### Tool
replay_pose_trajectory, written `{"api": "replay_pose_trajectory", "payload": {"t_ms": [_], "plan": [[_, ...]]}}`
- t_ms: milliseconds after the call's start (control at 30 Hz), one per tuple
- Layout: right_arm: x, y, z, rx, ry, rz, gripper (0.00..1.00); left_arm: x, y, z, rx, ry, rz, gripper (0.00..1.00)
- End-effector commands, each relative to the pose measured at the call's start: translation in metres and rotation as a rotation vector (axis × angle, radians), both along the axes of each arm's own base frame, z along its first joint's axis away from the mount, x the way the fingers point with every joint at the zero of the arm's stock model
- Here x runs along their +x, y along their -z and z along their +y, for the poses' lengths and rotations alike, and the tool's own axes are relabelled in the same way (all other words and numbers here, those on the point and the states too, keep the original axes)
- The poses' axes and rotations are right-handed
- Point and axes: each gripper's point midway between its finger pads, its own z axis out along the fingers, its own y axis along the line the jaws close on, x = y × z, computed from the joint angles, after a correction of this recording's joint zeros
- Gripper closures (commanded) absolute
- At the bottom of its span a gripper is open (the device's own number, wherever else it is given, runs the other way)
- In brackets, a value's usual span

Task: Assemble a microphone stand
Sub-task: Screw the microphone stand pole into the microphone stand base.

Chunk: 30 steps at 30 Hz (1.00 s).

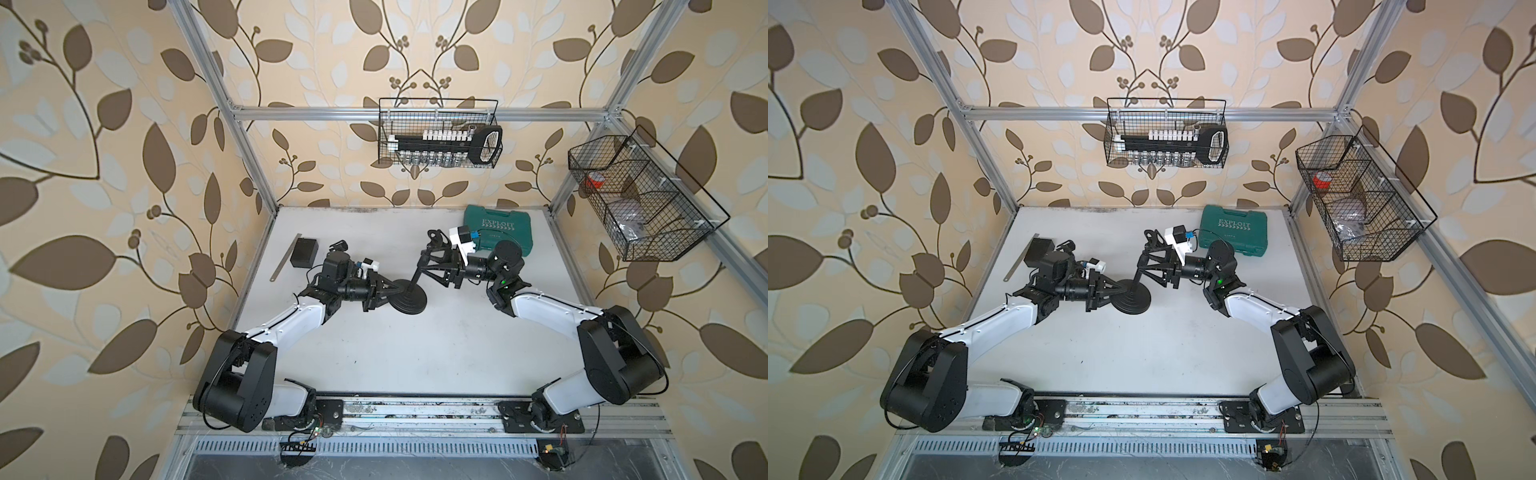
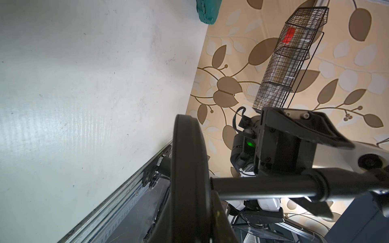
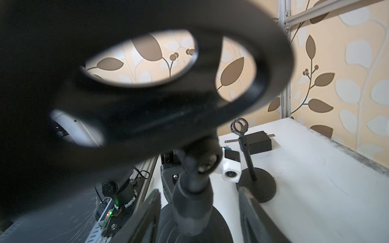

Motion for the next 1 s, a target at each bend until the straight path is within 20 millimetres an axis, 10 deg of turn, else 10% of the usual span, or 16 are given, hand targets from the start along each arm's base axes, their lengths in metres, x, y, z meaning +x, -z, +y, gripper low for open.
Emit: {"api": "replay_pose_trajectory", "payload": {"t_ms": [0, 200, 433, 967], "plan": [[-0.002, -0.017, 0.004, 0.023, -0.016, -0.047, 0.50, 0.001, -0.031, -0.007, -0.057, 0.063, -0.123, 1.00], [-0.006, -0.013, 0.009, 0.022, -0.003, -0.052, 0.61, 0.003, -0.030, -0.007, -0.058, 0.057, -0.121, 1.00], [-0.002, -0.006, 0.005, 0.034, 0.101, -0.044, 1.00, 0.004, -0.033, -0.007, -0.060, 0.046, -0.129, 1.00], [0.006, 0.031, -0.034, -0.162, 0.938, 0.116, 1.00, 0.007, -0.034, -0.006, -0.065, 0.027, -0.136, 1.00]]}}
